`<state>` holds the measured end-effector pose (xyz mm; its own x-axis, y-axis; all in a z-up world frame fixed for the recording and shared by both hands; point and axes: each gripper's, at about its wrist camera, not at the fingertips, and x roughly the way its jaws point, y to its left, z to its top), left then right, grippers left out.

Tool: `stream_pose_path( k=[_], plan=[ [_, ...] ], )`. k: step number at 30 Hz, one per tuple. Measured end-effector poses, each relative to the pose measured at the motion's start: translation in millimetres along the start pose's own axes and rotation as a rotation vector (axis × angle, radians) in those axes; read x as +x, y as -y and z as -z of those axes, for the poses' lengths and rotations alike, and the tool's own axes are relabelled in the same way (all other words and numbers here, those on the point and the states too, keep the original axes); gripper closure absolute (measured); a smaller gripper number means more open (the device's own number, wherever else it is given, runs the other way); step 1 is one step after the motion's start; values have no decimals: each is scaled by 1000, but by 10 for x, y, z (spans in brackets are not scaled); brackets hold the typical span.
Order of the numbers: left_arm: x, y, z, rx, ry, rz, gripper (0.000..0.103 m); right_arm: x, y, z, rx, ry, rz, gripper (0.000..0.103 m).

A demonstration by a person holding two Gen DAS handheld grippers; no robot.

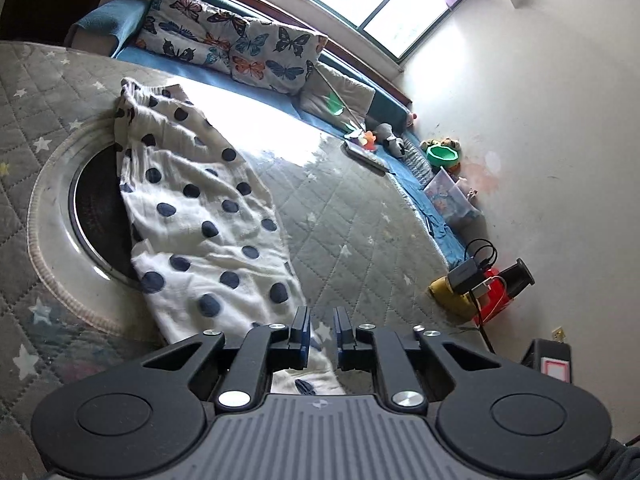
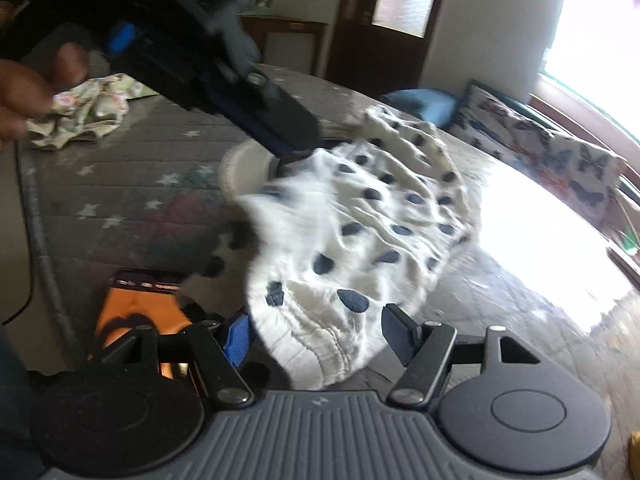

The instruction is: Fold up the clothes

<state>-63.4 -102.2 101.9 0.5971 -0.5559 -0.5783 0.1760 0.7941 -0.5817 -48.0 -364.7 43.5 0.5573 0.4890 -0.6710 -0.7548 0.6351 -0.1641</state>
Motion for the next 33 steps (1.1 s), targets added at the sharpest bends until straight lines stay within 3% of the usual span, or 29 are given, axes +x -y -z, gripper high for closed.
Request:
stream_pose_path(
  k=[8,13,16,19,26,33],
  plan=[
    [41,-144,241,-8,-57,-35,86,-159,61,105,-13,35,90,37],
    [-26,-60,262,42,-6,-65,77,-131,49,112,-25,31,87,46],
    [-11,83,218,130,23,-75,71,-147,39,123,-35,25,85,63],
    [172,96,182,153,-17,-68,71,-180,31,149,-48,13,79,85],
    [546,-38,310,160,-168,-73,71,-241,-23,250,-109,-16,61,92],
    [479,-53,432,166,-199,-54,68,-268,8,303,-158,-55,38,88]
  ],
)
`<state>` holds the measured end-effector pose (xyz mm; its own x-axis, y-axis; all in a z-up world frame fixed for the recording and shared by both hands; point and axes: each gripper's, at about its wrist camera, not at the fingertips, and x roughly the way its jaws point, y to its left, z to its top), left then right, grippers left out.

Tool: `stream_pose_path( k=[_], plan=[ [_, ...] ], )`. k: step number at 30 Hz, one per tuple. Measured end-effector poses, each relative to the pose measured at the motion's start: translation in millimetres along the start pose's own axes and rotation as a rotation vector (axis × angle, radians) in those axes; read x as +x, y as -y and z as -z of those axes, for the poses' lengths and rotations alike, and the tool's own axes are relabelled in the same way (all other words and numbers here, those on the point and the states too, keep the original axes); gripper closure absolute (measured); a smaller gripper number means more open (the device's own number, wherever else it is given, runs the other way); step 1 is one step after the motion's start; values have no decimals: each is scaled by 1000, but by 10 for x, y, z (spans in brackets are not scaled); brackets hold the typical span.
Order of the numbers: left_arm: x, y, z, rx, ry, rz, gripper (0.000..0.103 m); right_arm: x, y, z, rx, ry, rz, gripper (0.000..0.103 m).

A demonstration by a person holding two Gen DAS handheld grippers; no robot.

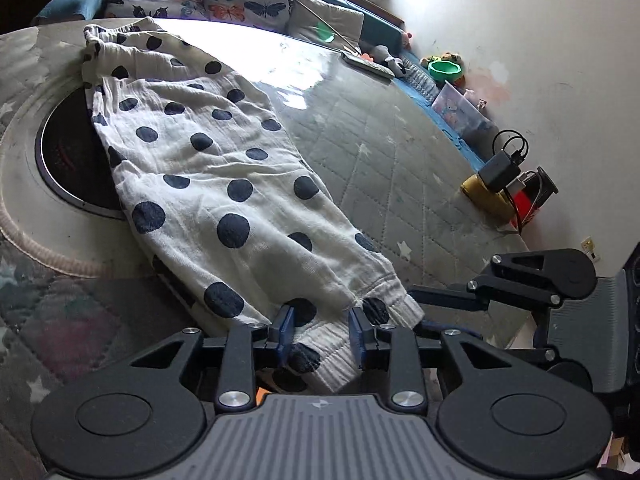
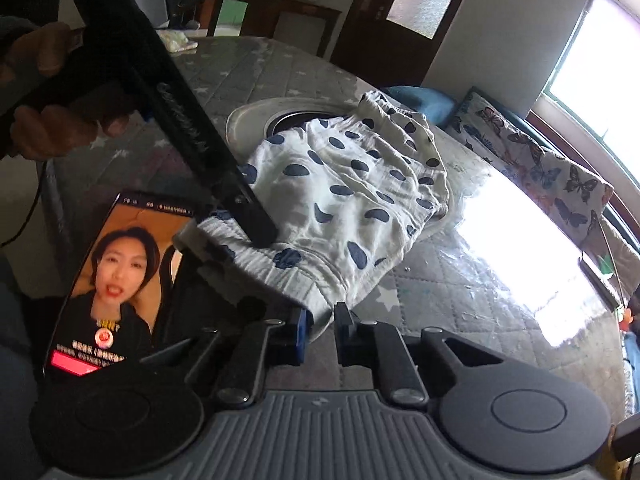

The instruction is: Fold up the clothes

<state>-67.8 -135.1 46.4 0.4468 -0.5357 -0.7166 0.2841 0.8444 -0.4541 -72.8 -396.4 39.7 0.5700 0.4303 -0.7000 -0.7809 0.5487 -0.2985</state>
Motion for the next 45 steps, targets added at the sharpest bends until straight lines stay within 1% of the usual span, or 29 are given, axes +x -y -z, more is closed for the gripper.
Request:
stream_pose_path(
  k=[2,5,7,9,12,13,14,16,17,20,23,25,32,35,36,38,40,43,45],
  plan=[
    [2,-3,0,0,-3,4,67,-3,28,12,-2,-14,-17,83],
    [9,-26,-23,-11,-6,9,66,6,73,40,16,-29,-41,68],
    [-17,-31,-61,-18,1,16,65,3,86,75,34,-21,-47,65],
    [-63,-29,-106,-21,14,23,62,32,114,84,69,-9,-48,65],
    [-164,-9,-175,-6,59,23,58,79,155,78,130,7,-64,67],
    [-182,-7,-201,-6,74,23,57,91,159,74,142,11,-71,72],
    [-184,-5,-229,-5,88,27,56,104,159,72,148,10,-72,82],
    [-128,0,-270,6,95,40,55,127,150,74,158,2,-67,85],
    [-66,-2,-286,11,84,37,55,125,146,81,158,1,-58,89],
    [157,-21,-289,9,20,25,55,89,153,104,152,-1,-38,93],
    [284,-3,-218,12,-28,44,55,14,199,143,153,-4,-2,97],
    [335,36,-166,9,-48,73,55,-22,237,176,151,-11,26,98],
    [446,293,-16,38,-88,175,54,-90,413,313,139,-68,121,98],
    [436,342,-18,50,-94,192,54,-114,460,373,125,-107,136,98],
    [409,339,-34,54,-89,193,53,-123,471,392,118,-124,131,98],
    [319,307,-72,57,-69,187,51,-157,493,413,106,-142,126,90],
    [197,245,-114,56,-37,170,48,-215,511,401,95,-146,122,89],
    [-3,96,-188,40,15,130,46,-310,541,377,84,-145,116,83],
    [-112,-11,-243,26,46,96,45,-385,557,352,117,-132,107,82]
  ],
)
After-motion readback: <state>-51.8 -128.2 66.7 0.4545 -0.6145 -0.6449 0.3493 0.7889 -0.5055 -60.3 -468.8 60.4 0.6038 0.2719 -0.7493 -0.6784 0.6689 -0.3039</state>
